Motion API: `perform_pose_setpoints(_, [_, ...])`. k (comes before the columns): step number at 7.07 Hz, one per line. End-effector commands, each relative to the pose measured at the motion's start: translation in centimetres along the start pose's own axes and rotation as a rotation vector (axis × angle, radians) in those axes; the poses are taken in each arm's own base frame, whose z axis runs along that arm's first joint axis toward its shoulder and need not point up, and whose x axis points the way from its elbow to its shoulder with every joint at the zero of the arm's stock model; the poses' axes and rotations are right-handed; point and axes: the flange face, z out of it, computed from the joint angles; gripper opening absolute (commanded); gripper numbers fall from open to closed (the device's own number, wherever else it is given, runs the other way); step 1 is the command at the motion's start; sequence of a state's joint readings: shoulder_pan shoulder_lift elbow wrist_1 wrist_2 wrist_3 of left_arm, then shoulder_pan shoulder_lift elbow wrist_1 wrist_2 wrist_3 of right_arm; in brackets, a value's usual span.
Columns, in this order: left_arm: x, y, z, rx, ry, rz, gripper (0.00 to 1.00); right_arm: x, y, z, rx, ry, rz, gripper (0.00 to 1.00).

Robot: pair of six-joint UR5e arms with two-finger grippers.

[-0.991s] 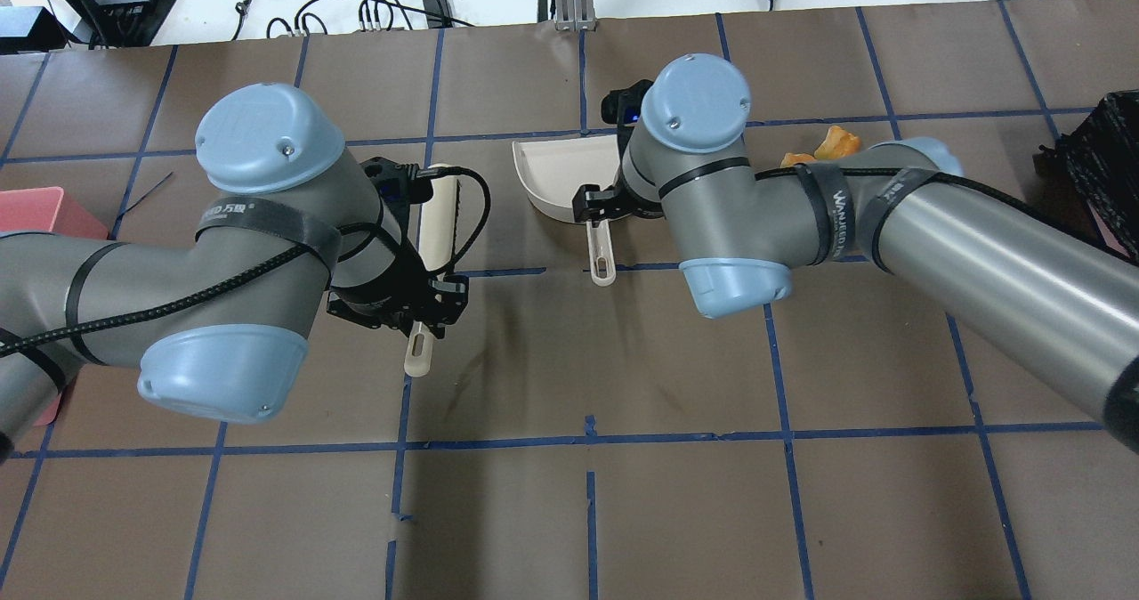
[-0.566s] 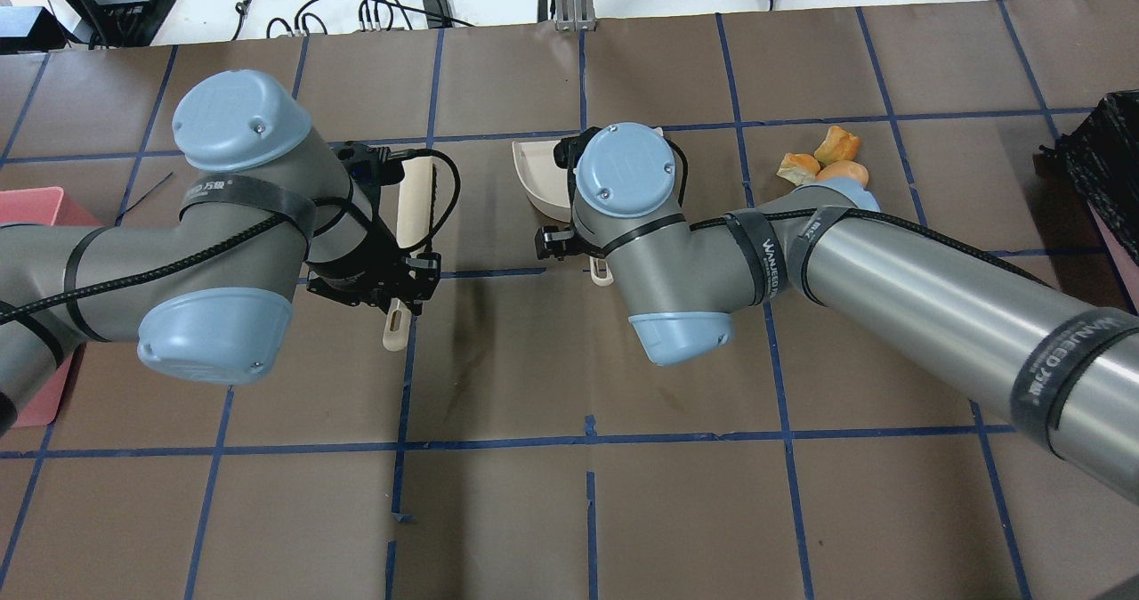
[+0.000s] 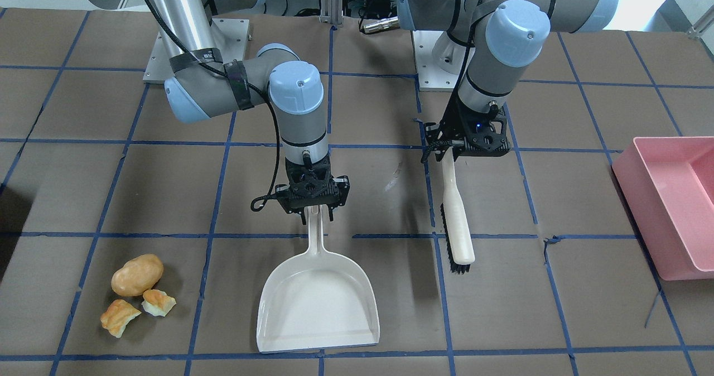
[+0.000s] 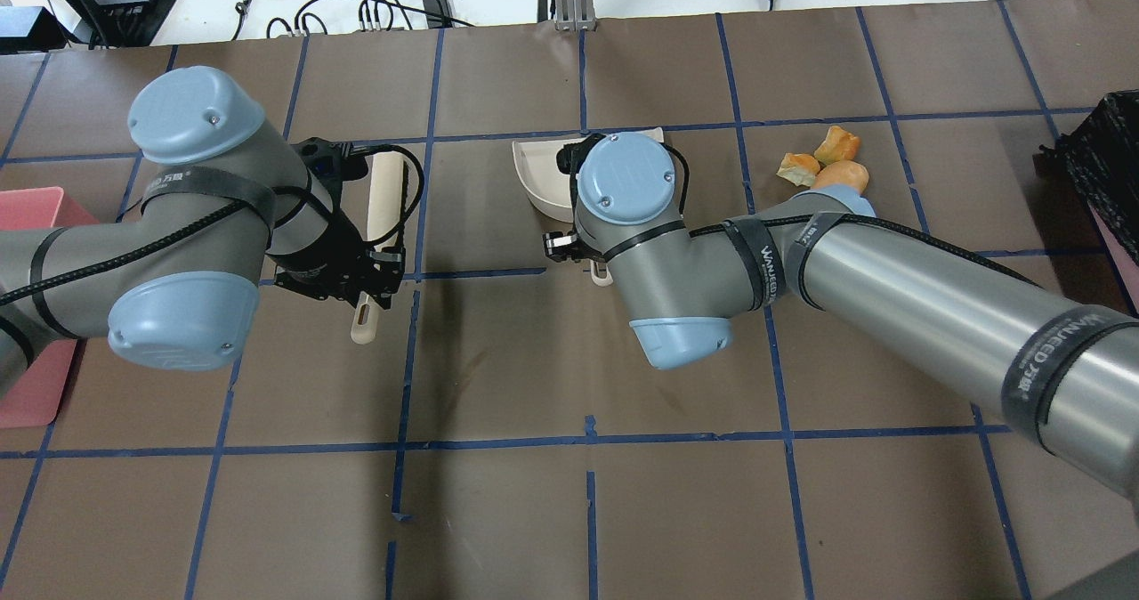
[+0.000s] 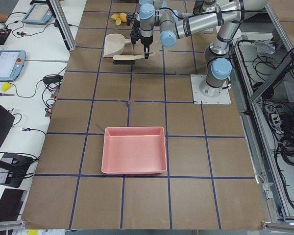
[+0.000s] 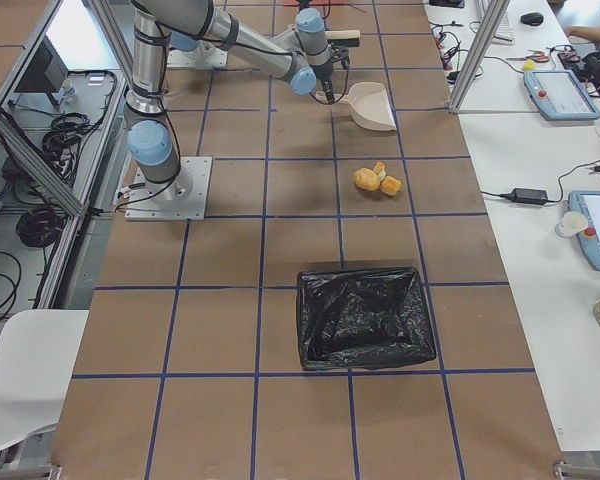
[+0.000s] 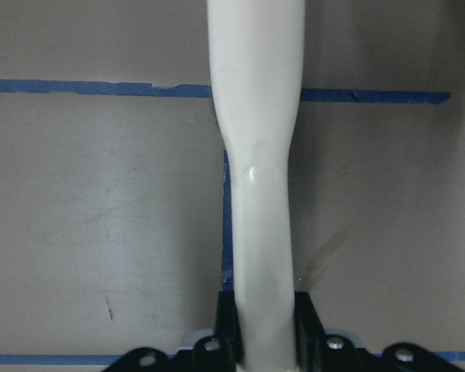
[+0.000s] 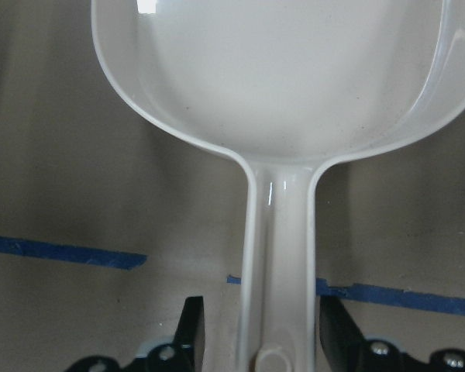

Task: Sweep and dump trash in nearest bin
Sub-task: 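Carry the brush forward with the left gripper while the right grasps the dustpan, then place the dustpan by the bread with the right gripper while the left brings the brush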

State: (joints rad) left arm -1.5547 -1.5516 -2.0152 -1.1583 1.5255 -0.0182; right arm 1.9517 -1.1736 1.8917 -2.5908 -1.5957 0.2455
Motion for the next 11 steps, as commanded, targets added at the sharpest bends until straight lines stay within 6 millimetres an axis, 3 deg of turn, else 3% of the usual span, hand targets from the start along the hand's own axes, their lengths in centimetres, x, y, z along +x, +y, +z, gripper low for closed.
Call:
perform_pose_setpoints(1, [-0.2,0.0,0.3,-0.006,0.001,0.005,0.00,0.2,-0.1,-0.1,0.002,0.000,-0.001,0.15])
perform_pose_setpoints(2, [-0.2,0.0,0.3,-0.006,-0.001,0.006,0.00,1.0,-0.9,-0.6,0.018,0.002,-0.020,0.10])
perform_pose_setpoints(4, [-0.1,0.1,0.3,-0.007,-0.001,0.008,0.00,6.8,-4.9,-5.3,0.012,0.021,-0.025,0.07])
perform_pose_setpoints(6, [-0.1,0.0,0.2,-0.004,-0.001,0.008,0.00,16.5,-7.7,-11.4,-0.127,0.060,-0.016,0.05])
perform_pose_setpoints(8, [0.7,-0.5,0.3,0.006,0.002,0.002,0.00,25.8,-9.6,-15.7,-0.153,0.076,-0.131,0.05])
perform_pose_setpoints(10, [4.9,0.6,0.0,0.036,0.008,0.050,0.00,36.7,-9.9,-18.2,-0.168,0.006,-0.335,0.04])
perform_pose_setpoints(11, [8.8,0.3,0.6,0.031,0.034,0.069,0.00,42.7,-8.8,-18.7,-0.150,-0.039,-0.391,0.04])
